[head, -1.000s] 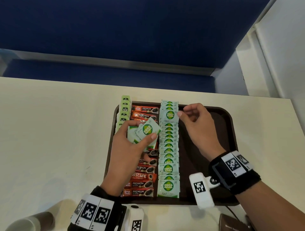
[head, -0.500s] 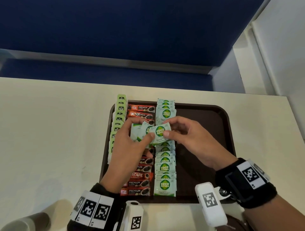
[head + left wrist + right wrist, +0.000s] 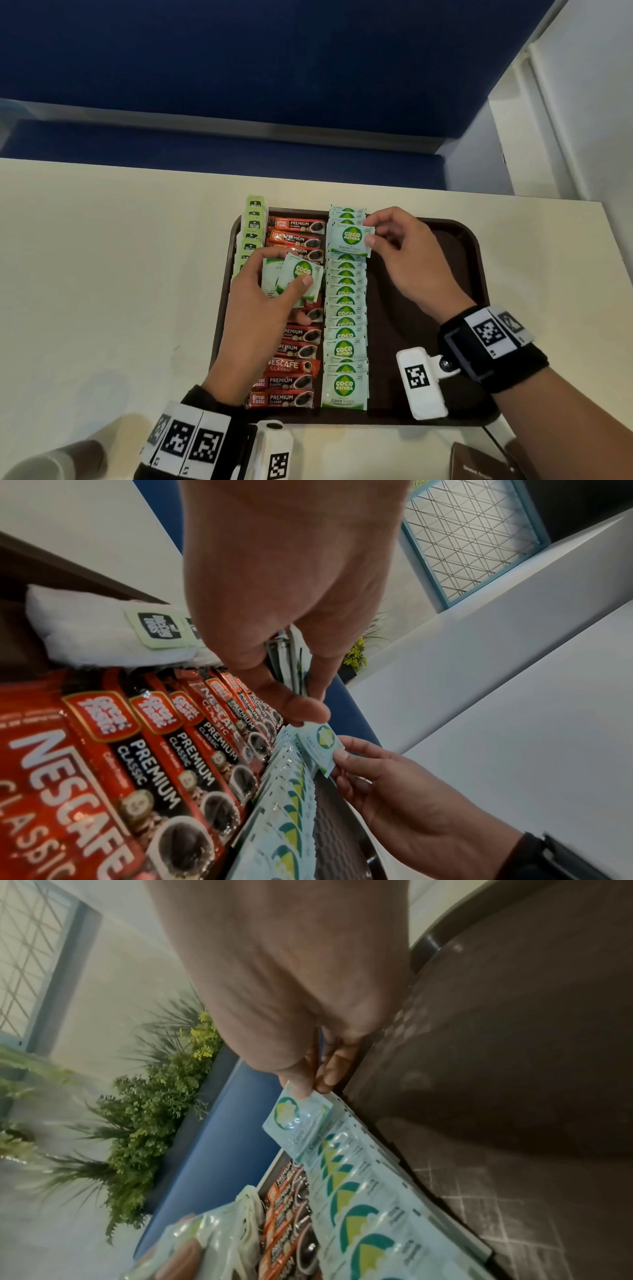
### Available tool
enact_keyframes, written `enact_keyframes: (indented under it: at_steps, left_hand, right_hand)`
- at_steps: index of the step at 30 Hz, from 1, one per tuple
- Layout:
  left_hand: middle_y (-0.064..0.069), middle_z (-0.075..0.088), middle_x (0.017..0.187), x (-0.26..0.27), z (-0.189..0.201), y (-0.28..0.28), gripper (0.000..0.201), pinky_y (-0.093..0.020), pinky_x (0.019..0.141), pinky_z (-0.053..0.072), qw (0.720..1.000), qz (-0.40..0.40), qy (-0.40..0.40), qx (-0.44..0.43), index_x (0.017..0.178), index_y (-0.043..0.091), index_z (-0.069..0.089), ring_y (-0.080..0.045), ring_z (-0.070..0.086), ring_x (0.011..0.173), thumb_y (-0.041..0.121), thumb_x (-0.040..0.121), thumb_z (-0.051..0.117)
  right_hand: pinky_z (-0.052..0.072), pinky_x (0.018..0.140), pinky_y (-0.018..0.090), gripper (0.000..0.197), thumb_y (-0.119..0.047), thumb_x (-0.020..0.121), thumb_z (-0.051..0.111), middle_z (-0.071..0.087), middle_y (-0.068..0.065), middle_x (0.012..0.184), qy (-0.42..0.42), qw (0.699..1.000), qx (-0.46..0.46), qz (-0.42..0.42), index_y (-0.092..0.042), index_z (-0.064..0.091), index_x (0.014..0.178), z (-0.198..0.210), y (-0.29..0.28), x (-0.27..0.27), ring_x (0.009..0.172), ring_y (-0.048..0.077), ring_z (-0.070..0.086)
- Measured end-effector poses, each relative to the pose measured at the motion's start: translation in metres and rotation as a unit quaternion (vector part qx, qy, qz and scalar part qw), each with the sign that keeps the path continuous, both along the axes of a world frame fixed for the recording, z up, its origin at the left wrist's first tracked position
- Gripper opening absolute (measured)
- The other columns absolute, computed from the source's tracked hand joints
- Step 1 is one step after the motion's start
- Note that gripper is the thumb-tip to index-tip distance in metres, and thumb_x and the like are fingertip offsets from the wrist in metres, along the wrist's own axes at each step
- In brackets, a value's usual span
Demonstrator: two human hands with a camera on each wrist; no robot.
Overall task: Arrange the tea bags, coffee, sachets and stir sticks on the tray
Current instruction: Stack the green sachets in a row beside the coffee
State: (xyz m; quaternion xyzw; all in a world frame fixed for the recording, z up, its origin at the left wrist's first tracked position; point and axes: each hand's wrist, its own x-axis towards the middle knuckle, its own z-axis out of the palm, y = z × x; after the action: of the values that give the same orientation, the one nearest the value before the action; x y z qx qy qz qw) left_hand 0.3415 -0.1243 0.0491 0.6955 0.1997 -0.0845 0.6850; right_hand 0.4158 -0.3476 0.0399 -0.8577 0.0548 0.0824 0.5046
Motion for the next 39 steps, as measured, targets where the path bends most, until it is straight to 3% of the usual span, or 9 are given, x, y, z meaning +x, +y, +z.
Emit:
enact_keyframes:
  at_steps: [4, 9, 14, 19, 23, 26, 29, 33, 39]
  left_hand:
    - [0.001, 0.081, 0.112, 0.001, 0.000, 0.002, 0.035, -0.039, 0.063, 0.067, 1.000, -0.001, 0.004, -0.003, 0.119, 0.029, 0.064, -0.030, 0.074, 0.056, 0.017, 0.093, 0.084]
    - [0.003, 0.080, 0.116, 0.001, -0.002, 0.004, 0.034, -0.056, 0.071, 0.068, 1.000, -0.004, 0.002, -0.001, 0.118, 0.032, 0.065, -0.033, 0.080, 0.068, 0.019, 0.093, 0.084]
    - [0.005, 0.079, 0.117, 0.001, -0.004, 0.006, 0.034, -0.060, 0.072, 0.067, 1.000, -0.005, 0.002, 0.000, 0.117, 0.033, 0.065, -0.032, 0.081, 0.072, 0.019, 0.093, 0.085]
    - [0.001, 0.078, 0.121, 0.002, -0.005, 0.006, 0.035, -0.056, 0.072, 0.068, 1.000, -0.004, 0.007, 0.006, 0.118, 0.034, 0.065, -0.032, 0.081, 0.069, 0.020, 0.093, 0.085]
    - [0.000, 0.078, 0.119, 0.003, -0.004, 0.003, 0.036, -0.043, 0.063, 0.067, 1.000, -0.002, 0.012, -0.006, 0.118, 0.031, 0.065, -0.030, 0.077, 0.060, 0.017, 0.092, 0.086]
    - [-0.001, 0.080, 0.111, 0.004, -0.002, -0.003, 0.039, -0.031, 0.052, 0.062, 1.000, -0.005, 0.010, -0.027, 0.118, 0.025, 0.065, -0.023, 0.071, 0.051, 0.013, 0.089, 0.088]
    - [-0.004, 0.080, 0.110, 0.005, 0.001, -0.010, 0.041, -0.026, 0.048, 0.057, 0.999, -0.006, 0.007, -0.053, 0.118, 0.021, 0.066, -0.017, 0.070, 0.050, 0.010, 0.086, 0.090]
    - [-0.009, 0.078, 0.120, 0.006, 0.001, -0.015, 0.034, -0.031, 0.051, 0.061, 0.996, 0.004, 0.001, -0.090, 0.117, 0.021, 0.070, -0.023, 0.080, 0.072, 0.015, 0.089, 0.087]
    - [-0.009, 0.080, 0.120, 0.006, -0.002, -0.012, 0.025, -0.037, 0.053, 0.065, 0.995, 0.005, -0.004, -0.103, 0.119, 0.016, 0.070, -0.030, 0.083, 0.087, 0.010, 0.097, 0.079]
  right_hand:
    - [0.055, 0.082, 0.012, 0.019, -0.013, 0.102, 0.071, 0.074, -0.005, 0.107, -0.001, 1.000, -0.028, 0.014, -0.031, 0.069, 0.109, -0.011, 0.002, 0.001, 0.100, 0.004, 0.069]
    - [0.046, 0.078, 0.004, 0.019, -0.011, 0.101, 0.072, 0.071, -0.006, 0.104, -0.017, 0.999, -0.046, 0.018, -0.026, 0.070, 0.110, -0.012, 0.002, -0.001, 0.096, 0.001, 0.063]
    - [0.046, 0.079, 0.004, 0.022, -0.007, 0.098, 0.075, 0.066, 0.000, 0.111, -0.032, 0.998, -0.057, 0.017, -0.024, 0.071, 0.110, -0.015, 0.005, -0.002, 0.095, 0.001, 0.060]
    - [0.047, 0.077, 0.006, 0.023, -0.007, 0.097, 0.076, 0.063, 0.001, 0.110, -0.041, 0.997, -0.067, 0.012, -0.022, 0.071, 0.113, -0.016, 0.005, -0.002, 0.090, -0.003, 0.058]
    - [0.048, 0.077, 0.007, 0.022, -0.013, 0.097, 0.077, 0.061, 0.000, 0.111, -0.056, 0.996, -0.071, -0.020, -0.022, 0.069, 0.116, -0.012, 0.004, -0.005, 0.088, -0.003, 0.059]
    - [0.049, 0.078, 0.009, 0.017, -0.021, 0.098, 0.077, 0.067, -0.003, 0.110, -0.047, 0.998, -0.023, -0.022, -0.023, 0.070, 0.113, 0.002, 0.010, -0.016, 0.092, -0.001, 0.063]
    - [0.053, 0.081, 0.014, 0.017, -0.030, 0.098, 0.076, 0.075, -0.006, 0.105, 0.051, 0.995, 0.062, 0.057, -0.026, 0.074, 0.113, 0.015, 0.018, -0.033, 0.096, 0.007, 0.070]
    - [0.057, 0.075, 0.026, 0.018, -0.022, 0.096, 0.079, 0.079, 0.005, 0.102, 0.134, 0.979, 0.148, 0.047, -0.021, 0.076, 0.114, 0.015, 0.018, -0.044, 0.086, 0.016, 0.075]
    - [0.058, 0.070, 0.023, 0.019, -0.013, 0.096, 0.078, 0.080, 0.008, 0.098, 0.127, 0.975, 0.185, 0.004, -0.014, 0.075, 0.115, 0.015, 0.010, -0.045, 0.079, 0.014, 0.073]
